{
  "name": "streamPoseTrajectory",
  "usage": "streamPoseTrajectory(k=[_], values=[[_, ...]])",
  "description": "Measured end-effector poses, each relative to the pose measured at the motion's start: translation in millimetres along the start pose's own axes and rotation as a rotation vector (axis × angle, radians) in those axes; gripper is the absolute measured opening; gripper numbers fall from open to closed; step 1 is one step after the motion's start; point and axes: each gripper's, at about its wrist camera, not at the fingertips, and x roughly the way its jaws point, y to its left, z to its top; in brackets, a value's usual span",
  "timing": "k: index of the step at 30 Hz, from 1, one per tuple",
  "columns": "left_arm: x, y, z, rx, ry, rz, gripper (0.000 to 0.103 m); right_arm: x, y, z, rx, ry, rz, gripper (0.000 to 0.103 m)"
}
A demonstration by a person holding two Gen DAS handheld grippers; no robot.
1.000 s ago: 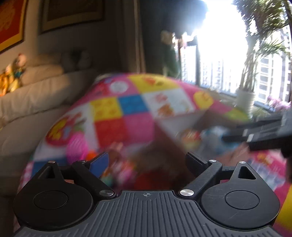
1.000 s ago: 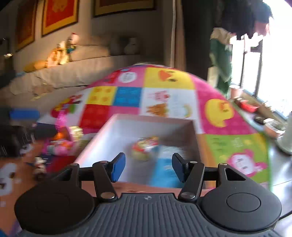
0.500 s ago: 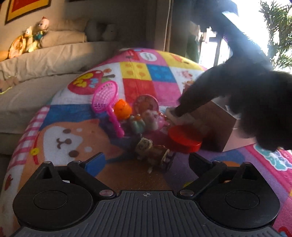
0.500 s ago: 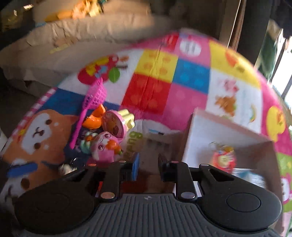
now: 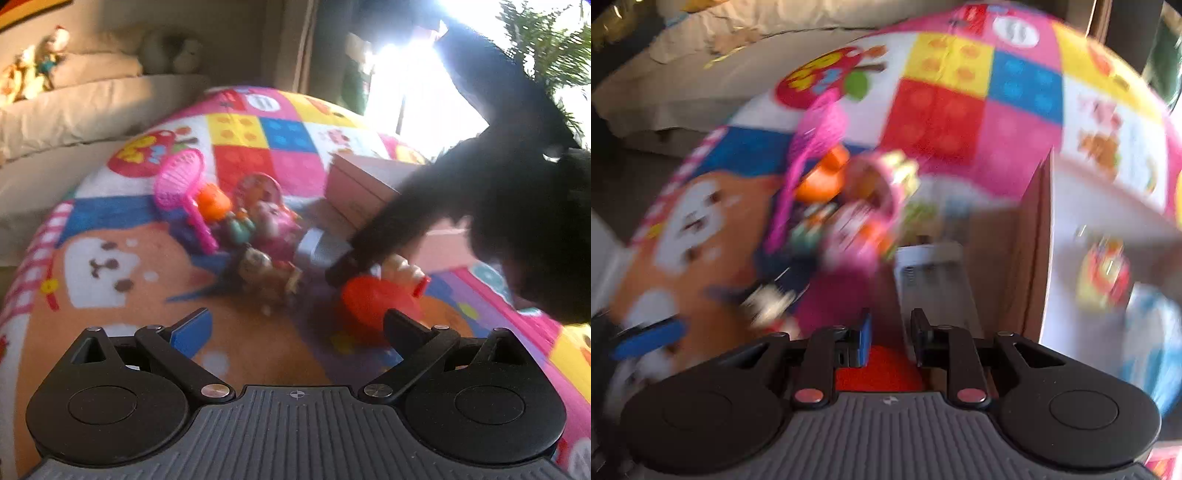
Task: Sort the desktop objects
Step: 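Lower the yellow lens toy into the pink box and open the left gripper, then grasp the red round lid with the left gripper while the right grasps the white yogurt bottle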
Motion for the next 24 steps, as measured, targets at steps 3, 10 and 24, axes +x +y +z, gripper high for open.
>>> streamPoseTrajectory(k=[3,10,24], values=[[-6.3,-5.4,-5.5,0.028,0.015,-0.03,0.102,-22.2,-0.7,-33.3,0.032,0.023,0.129,0.022],[-20.3,-21.2,-12.1,0.065,0.052,-0.081,0.102,-86.9,-6.2,-109.3,-0.1,-0.298,-0.072,0.033],[-19.7,-70.1,-18.4,0.115,0.128,-0.046,0.103,-60.7,-59.0,-142.6,0.146,-0.404,-0.21,0.058]])
